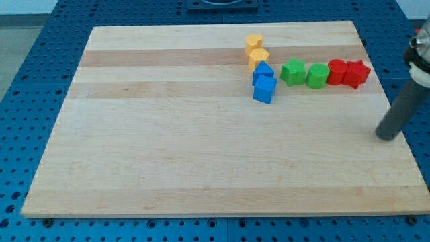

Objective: Push the blue cube to the right side of the board

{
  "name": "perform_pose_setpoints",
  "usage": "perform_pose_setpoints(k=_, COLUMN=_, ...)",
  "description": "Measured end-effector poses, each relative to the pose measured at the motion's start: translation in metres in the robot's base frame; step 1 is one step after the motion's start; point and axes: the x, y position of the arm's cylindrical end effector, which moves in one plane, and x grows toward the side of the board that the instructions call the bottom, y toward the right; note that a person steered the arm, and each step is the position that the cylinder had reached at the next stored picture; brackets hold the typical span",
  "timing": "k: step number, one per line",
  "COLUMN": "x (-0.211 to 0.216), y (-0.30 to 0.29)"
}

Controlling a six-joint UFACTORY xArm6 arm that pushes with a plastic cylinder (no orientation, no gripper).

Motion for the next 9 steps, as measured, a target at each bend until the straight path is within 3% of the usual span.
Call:
perform_pose_setpoints(k=3, x=-0.038, y=-0.005)
perform_pose_setpoints(k=5, x=-0.036, y=-0.034)
perform_pose_setpoints(k=7, x=0.024, y=-0.184)
perform_pose_setpoints(k=9, x=0.037, y=-0.322)
